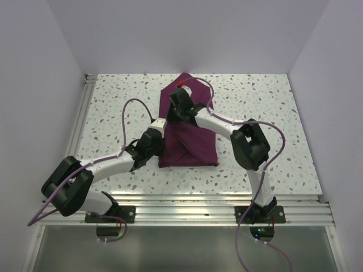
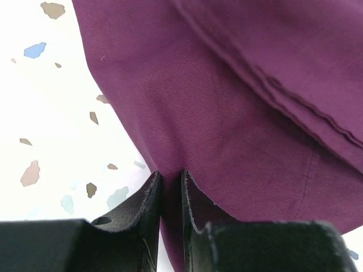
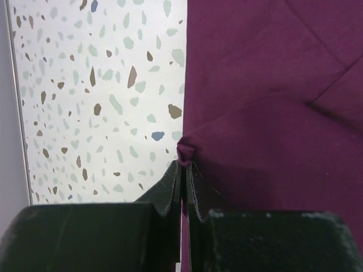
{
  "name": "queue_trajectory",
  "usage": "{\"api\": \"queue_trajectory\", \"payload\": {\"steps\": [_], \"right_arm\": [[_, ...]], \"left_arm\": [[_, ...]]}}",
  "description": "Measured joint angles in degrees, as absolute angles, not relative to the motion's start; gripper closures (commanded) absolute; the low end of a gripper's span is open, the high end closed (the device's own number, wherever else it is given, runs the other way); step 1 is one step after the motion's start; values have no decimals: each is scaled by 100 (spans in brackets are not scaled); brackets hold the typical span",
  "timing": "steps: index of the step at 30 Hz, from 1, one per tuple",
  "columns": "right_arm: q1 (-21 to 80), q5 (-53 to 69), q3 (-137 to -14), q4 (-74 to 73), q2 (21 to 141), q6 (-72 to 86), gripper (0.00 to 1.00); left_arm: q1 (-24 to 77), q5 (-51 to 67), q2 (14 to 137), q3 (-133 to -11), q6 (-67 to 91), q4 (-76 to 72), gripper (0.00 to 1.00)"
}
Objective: Prepare the surgical pack
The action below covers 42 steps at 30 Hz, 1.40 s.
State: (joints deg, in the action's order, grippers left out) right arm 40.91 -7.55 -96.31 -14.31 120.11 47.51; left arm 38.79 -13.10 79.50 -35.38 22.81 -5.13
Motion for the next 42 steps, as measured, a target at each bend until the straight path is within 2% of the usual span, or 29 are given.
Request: {"api": "queue_trajectory", "payload": {"steps": [11,14,15,19,26,30,33,35,39,42], "right_arm": [[4163,-484,-9653,-1223,12460,4805,98],[4163,-445,-9664,-1190,12584,4831,76],[4163,-425,-9666,-1149,12626,4849,65],[4176,-320,-9692,-1009,12654,4831,51],[4093,-298,-9609,-1066,12027,4475,35],[3844,-211,-9065,-1146,10801,4167,33],[3568,-117,-8589,-1249,9780,3874,34],[3398,-49,-8278,-1347,9253,3684,35],[3273,-45,-7253,-1627,8401,3286,49],[3319,-64,-6254,-1975,8007,3111,53]], "left_arm": [[3924,-1380,7950,-3538,2241,-510,86],[3935,-1393,7950,-3538,2202,-510,84],[3940,-1398,7953,-3538,2191,-510,83],[3948,-1396,7950,-3538,2193,-513,73],[3953,-1376,7918,-3524,2204,-497,59],[3905,-1326,7736,-3487,2292,-438,51],[3868,-1330,7498,-3487,2344,-346,41],[3852,-1372,7290,-3487,2397,-276,38],[3815,-1435,7008,-3599,2512,56,37],[3795,-1413,7017,-3911,2578,344,37]]}}
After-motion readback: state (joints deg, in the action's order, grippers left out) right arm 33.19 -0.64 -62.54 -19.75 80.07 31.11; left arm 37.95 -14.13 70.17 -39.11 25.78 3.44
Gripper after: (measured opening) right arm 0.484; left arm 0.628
